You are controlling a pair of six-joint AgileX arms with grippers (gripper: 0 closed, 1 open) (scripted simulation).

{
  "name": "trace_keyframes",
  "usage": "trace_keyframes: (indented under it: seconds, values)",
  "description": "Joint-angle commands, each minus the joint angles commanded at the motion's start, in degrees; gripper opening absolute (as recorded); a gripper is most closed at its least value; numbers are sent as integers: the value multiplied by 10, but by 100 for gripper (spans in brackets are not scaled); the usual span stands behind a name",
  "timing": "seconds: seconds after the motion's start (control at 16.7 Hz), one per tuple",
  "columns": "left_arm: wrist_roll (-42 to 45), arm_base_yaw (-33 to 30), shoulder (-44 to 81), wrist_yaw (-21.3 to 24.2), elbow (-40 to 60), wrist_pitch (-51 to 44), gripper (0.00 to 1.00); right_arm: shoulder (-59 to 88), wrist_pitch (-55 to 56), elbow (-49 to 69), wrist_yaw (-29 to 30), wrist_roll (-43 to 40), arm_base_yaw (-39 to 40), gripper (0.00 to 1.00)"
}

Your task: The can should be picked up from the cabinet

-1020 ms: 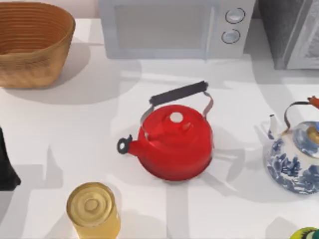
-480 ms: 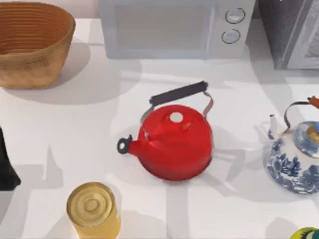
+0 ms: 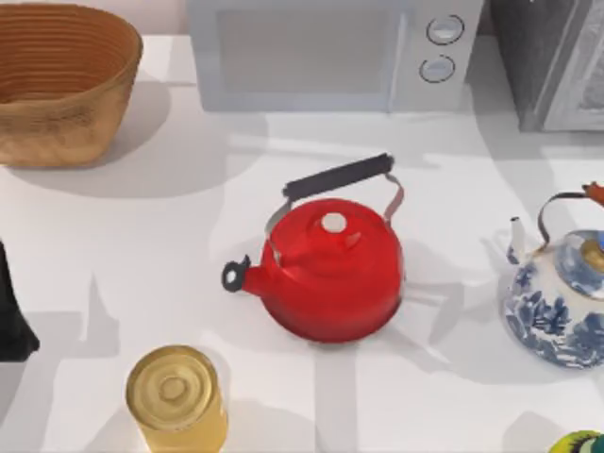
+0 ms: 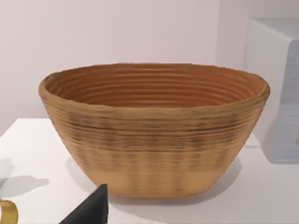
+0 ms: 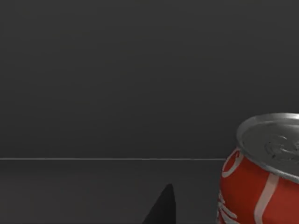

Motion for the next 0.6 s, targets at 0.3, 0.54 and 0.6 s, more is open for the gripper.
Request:
trace_keyframes:
  seconds: [0.3, 0.54, 0.6]
  values:
    - [0, 0, 0, 0, 0, 0, 100, 0, 0, 0, 0, 0, 0, 2]
    - [0, 0, 0, 0, 0, 0, 100, 0, 0, 0, 0, 0, 0, 0]
    - [0, 0, 0, 0, 0, 0, 100, 0, 0, 0, 0, 0, 0, 0]
